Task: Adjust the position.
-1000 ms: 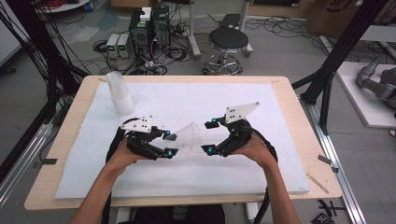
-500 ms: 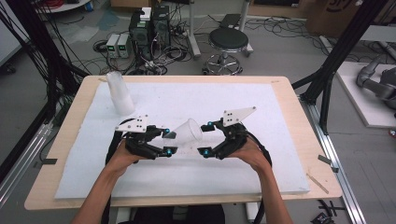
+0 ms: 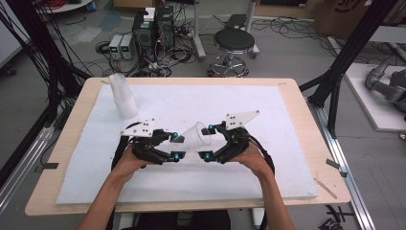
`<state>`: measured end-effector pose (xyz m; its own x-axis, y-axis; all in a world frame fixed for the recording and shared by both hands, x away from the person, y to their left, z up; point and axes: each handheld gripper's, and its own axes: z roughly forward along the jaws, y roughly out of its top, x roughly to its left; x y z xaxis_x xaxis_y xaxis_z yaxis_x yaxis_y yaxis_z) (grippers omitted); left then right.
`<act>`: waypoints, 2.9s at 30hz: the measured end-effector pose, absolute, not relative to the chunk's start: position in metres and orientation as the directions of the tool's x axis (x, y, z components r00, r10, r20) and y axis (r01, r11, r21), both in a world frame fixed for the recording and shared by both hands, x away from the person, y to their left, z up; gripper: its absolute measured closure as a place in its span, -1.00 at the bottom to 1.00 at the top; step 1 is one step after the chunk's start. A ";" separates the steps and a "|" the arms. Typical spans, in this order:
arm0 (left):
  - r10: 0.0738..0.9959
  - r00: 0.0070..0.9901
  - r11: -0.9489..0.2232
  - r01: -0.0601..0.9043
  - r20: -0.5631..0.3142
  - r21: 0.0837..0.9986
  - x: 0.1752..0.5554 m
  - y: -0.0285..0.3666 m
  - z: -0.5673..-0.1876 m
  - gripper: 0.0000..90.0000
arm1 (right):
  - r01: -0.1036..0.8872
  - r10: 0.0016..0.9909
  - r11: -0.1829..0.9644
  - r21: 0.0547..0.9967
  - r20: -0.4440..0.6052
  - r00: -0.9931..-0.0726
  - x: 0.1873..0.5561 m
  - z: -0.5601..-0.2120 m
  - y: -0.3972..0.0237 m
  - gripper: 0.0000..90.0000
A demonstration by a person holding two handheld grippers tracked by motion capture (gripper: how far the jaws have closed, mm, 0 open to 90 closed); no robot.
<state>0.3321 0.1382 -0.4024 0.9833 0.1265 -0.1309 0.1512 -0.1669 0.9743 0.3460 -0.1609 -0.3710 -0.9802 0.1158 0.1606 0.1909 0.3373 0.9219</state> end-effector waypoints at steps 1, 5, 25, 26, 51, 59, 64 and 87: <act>0.125 0.983 -0.166 0.153 -0.133 0.974 0.332 0.138 -0.402 -0.07 | 0.191 0.111 0.307 0.932 0.165 -0.980 0.346 -0.372 -0.161 -0.71; 0.124 0.983 -0.155 0.153 -0.135 0.976 0.332 0.137 -0.402 -0.07 | 0.191 0.104 0.261 0.946 0.169 -0.980 0.345 -0.375 -0.161 -0.71; 0.082 0.989 -0.159 0.138 -0.126 0.978 0.329 0.122 -0.404 -0.07 | 0.186 0.059 0.199 0.962 0.178 -0.982 0.344 -0.376 -0.156 -0.67; 0.082 0.989 -0.159 0.138 -0.126 0.978 0.329 0.122 -0.404 -0.07 | 0.186 0.059 0.199 0.962 0.178 -0.982 0.344 -0.376 -0.156 -0.67; 0.145 0.976 -0.205 0.190 -0.162 0.960 0.328 0.119 -0.405 -0.90 | 0.157 0.017 0.165 0.974 0.156 -0.988 0.343 -0.374 -0.156 -0.28; 0.173 0.972 -0.215 0.198 -0.162 0.957 0.329 0.122 -0.405 -0.90 | 0.168 0.025 0.171 0.971 0.166 -0.986 0.344 -0.373 -0.158 -0.28; 0.267 0.955 -0.261 0.201 -0.129 0.944 0.325 0.130 -0.403 -0.90 | 0.167 0.077 0.175 0.970 0.156 -0.985 0.345 -0.371 -0.162 -0.28; 0.633 0.761 -0.151 0.304 -0.144 0.941 0.303 0.207 -0.449 -0.90 | 0.300 0.481 0.538 0.788 0.006 -0.877 0.376 -0.339 -0.156 -0.26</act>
